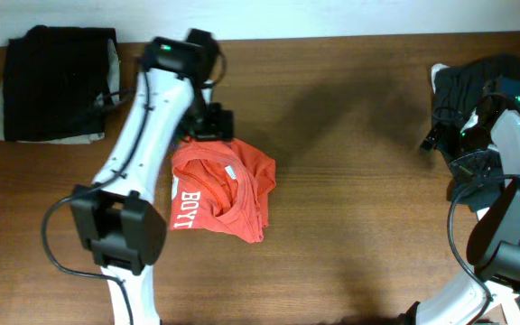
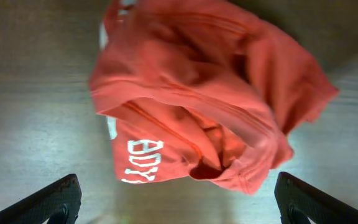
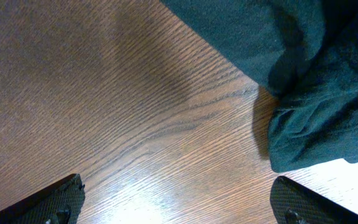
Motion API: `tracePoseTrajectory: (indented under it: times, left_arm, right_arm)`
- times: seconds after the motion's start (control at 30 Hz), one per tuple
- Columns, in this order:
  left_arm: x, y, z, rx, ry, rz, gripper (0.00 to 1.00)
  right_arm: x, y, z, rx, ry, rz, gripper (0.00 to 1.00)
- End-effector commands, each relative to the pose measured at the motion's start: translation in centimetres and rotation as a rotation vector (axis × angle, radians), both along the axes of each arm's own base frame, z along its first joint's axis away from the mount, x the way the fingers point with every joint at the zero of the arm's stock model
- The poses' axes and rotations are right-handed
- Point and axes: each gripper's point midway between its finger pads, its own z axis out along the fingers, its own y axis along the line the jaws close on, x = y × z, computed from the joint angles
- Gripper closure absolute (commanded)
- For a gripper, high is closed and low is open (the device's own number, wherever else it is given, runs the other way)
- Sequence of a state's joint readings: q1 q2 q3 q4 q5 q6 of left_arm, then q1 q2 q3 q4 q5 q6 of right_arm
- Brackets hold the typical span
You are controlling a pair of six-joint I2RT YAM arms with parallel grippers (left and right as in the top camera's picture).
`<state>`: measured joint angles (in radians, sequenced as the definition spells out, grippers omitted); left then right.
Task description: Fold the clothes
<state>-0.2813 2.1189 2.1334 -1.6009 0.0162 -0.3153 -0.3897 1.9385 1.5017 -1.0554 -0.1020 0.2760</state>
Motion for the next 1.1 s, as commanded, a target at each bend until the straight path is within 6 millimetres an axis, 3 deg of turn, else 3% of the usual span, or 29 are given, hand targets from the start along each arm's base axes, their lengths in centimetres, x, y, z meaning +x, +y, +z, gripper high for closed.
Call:
tracePoseTrajectory:
  times: [0.0,0.17,0.23,0.33,0.47,0.6,0.8,0.87,1.07]
  left_arm:
    - [-1.2,-1.4,-2.0,-0.071,0.070,0.005,0.01]
    - [-3.4,-4.0,-7.3,-0.174,0.172,-0.008,0.01]
    - [-2.6,-4.5,-8.5,-0.194,0.136,-0.012,0.02]
    - [-1.4,-5.7,-8.9,-0.259,0.088,-0.018,0.10]
    - [-0.2,-6.1,-8.9,-0.274,0.037,-0.027,0.51]
    - [0.1,-7.5,-8.8,-0.288,0.011,-0.035,0.84]
    - [0.2,-13.0,-8.5,-0.327,-0.082,-0.165,0.84]
    - [0.4,-13.6,-8.6,-0.297,-0.115,-0.179,0.79]
    - [0.3,-16.0,-9.2,-0.278,-0.157,-0.191,0.79]
  right_arm:
    - [0.3,-0.3,1.0,-0.013,-0.026,-0.005,0.01]
    - [0.3,-0.3,1.0,-0.013,-0.026,-0.005,0.01]
    - [0.3,-0.3,1.0,-0.013,-0.026,-0.005,0.01]
    - [0.3,-0.3,1.0,-0.013,-0.026,-0.005,0.01]
    - [0.3,-0.3,1.0,-0.013,-0.026,-0.006,0.01]
    - [0.3,-0.3,1.0,-0.013,-0.026,-0.005,0.01]
    - [0.3,-0.3,1.0,-0.013,-0.026,-0.005,0.01]
    - [0.3,-0.3,1.0,-0.013,-0.026,-0.006,0.01]
    - [0.3,-0.3,1.0,-0.013,-0.026,-0.005,0.01]
